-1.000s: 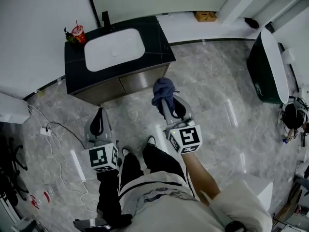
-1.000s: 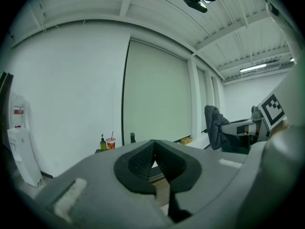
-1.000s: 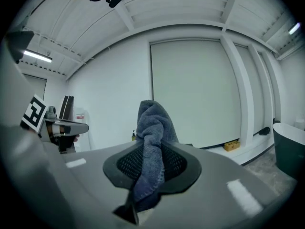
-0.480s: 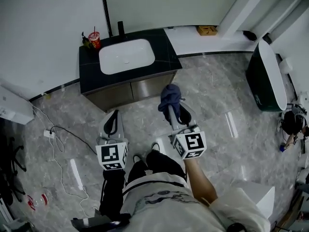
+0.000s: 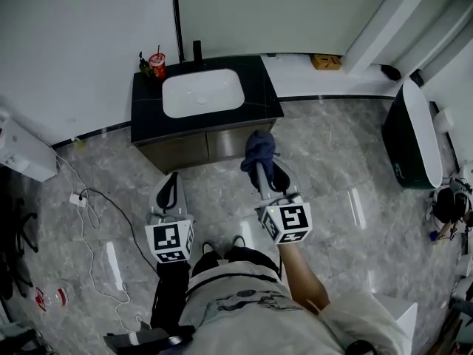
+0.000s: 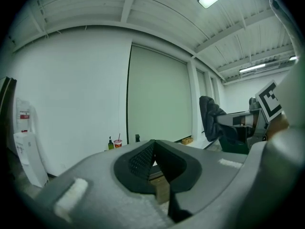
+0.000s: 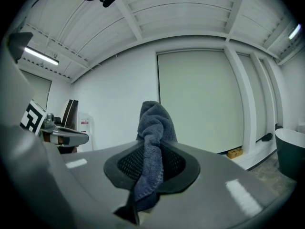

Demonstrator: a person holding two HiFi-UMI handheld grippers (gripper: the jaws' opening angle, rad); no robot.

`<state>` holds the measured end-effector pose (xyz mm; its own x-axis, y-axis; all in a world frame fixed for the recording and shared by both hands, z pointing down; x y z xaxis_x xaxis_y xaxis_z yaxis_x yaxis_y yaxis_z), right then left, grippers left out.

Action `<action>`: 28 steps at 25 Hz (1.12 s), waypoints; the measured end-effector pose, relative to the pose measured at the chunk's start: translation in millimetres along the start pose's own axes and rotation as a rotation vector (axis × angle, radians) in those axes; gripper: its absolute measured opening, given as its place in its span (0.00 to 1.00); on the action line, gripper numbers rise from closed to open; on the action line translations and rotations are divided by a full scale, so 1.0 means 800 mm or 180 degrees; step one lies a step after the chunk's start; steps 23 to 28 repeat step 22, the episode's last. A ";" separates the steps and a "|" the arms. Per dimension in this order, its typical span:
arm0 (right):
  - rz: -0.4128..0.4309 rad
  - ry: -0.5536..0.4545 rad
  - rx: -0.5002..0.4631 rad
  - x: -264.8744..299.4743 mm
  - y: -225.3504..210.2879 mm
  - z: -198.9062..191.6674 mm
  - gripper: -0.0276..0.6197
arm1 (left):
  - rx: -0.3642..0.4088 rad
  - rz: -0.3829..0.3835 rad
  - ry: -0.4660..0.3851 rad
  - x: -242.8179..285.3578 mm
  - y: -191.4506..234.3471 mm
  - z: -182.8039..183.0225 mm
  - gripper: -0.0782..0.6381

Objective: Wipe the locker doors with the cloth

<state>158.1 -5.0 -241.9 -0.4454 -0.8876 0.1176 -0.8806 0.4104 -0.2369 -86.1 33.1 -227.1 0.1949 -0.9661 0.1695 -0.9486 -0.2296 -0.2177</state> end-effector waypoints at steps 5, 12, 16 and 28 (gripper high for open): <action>0.0063 -0.0040 -0.0032 0.004 -0.012 0.014 0.14 | 0.0025 0.0144 -0.0035 0.006 -0.003 0.015 0.11; 0.0126 -0.0026 -0.0001 0.010 -0.009 0.012 0.14 | 0.0061 0.0232 -0.0011 0.010 -0.008 0.021 0.11; 0.0164 0.0027 0.0088 0.014 -0.012 0.013 0.14 | 0.0085 0.0289 -0.0021 0.015 -0.008 0.027 0.11; 0.0223 -0.0038 0.0092 0.019 -0.020 0.024 0.14 | 0.0096 0.0300 -0.0012 0.024 -0.016 0.031 0.11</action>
Point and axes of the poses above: the fingertips, and each gripper's own axes: x forward along the fingers, y to its left, z out of its top, the point moved 5 cm from there along -x, backward along the fingers, and after that the axes turned 13 degrees about x, right-handed, at the moved point
